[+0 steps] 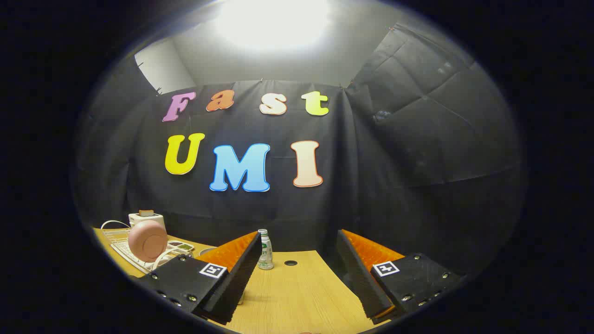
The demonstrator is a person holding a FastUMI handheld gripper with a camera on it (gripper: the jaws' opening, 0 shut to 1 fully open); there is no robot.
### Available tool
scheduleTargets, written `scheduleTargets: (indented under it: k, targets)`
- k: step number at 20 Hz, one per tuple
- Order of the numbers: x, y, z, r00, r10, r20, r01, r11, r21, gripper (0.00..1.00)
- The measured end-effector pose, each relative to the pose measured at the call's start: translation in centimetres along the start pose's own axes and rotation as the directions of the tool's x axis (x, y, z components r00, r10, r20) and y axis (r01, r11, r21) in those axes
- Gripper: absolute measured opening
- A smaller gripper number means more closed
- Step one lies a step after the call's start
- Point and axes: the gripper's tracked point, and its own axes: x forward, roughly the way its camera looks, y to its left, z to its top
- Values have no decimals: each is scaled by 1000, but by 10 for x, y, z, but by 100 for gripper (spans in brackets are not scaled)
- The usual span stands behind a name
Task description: Take the plate from the dish rack, then take the spoon from the basket and place it into the plate.
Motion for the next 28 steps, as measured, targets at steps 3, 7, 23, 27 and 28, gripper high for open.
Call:
scheduleTargets:
  k: [3,7,23,27,28]
  targets:
    - [-31,36,19,999,22,-28,-22,1000,17,99]
    - [-57,101,43,995,82,-49,-81,996,31,99]
    - [1,336,108,907,422,4,-416,892,175,99]
    - [50,368,66,884,451,-124,-427,887,177,99]
    - [62,374,53,878,450,-163,-422,889,178,99]
